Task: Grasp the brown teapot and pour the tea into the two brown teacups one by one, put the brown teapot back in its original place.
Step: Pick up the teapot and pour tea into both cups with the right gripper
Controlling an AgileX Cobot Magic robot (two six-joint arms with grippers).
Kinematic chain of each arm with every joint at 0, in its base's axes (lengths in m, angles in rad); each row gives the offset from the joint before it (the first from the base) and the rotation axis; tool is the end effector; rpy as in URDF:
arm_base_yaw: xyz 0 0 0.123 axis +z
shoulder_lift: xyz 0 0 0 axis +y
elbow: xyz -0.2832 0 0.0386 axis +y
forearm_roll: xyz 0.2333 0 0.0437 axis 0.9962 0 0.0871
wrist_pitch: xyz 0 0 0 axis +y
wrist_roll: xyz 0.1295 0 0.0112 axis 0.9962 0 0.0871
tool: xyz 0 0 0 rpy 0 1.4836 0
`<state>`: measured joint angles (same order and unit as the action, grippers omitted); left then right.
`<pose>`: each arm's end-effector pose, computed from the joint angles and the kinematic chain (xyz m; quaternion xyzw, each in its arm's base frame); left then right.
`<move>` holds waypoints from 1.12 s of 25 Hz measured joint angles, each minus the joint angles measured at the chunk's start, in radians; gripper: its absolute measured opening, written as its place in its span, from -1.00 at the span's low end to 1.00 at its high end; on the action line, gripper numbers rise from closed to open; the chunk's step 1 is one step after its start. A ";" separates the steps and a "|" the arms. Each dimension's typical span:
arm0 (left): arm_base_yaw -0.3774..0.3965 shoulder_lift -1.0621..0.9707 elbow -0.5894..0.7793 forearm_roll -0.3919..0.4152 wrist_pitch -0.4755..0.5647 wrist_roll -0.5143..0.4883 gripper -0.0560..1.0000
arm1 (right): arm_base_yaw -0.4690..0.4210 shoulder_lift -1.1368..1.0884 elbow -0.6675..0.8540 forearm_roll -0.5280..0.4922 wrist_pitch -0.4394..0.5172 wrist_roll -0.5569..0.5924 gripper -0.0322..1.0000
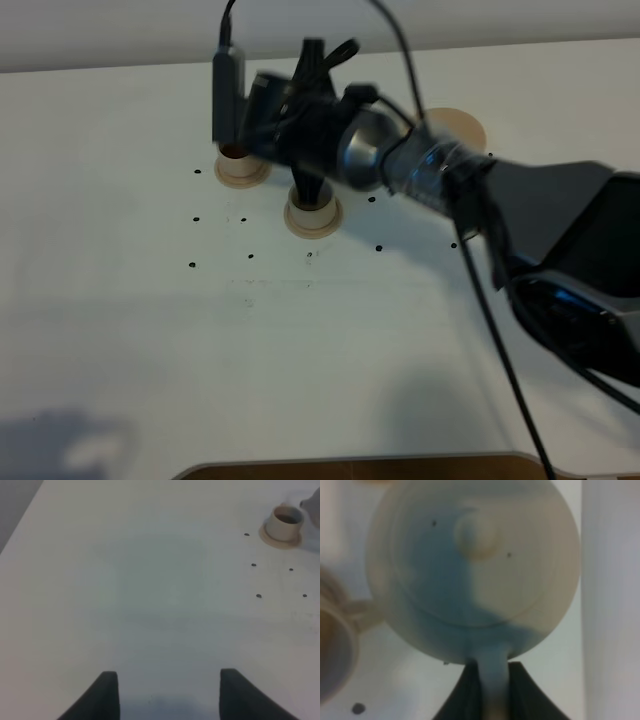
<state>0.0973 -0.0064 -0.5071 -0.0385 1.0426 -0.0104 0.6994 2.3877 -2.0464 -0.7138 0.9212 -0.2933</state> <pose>0.0160 -0.0028 0.2568 -0.0448 0.8435 0.0040 0.5352 0.4444 0.2852 0.1563 -0.5716 0.7352 -0.2707 0.2437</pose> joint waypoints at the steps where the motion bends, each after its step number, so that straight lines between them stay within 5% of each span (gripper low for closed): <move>1: 0.000 0.000 0.000 0.000 0.000 0.000 0.03 | -0.013 -0.013 0.000 0.030 -0.002 0.002 -0.72; 14: 0.000 0.000 0.000 0.000 0.000 0.000 0.03 | -0.151 -0.042 0.000 0.501 -0.109 0.000 -0.72; 28: 0.000 0.000 0.000 0.000 0.000 0.000 0.03 | -0.177 -0.031 0.000 0.618 -0.119 -0.004 -0.72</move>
<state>0.0973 -0.0064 -0.5071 -0.0385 1.0426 -0.0104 0.5221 2.3566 -2.0464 -0.0958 0.8019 -0.2977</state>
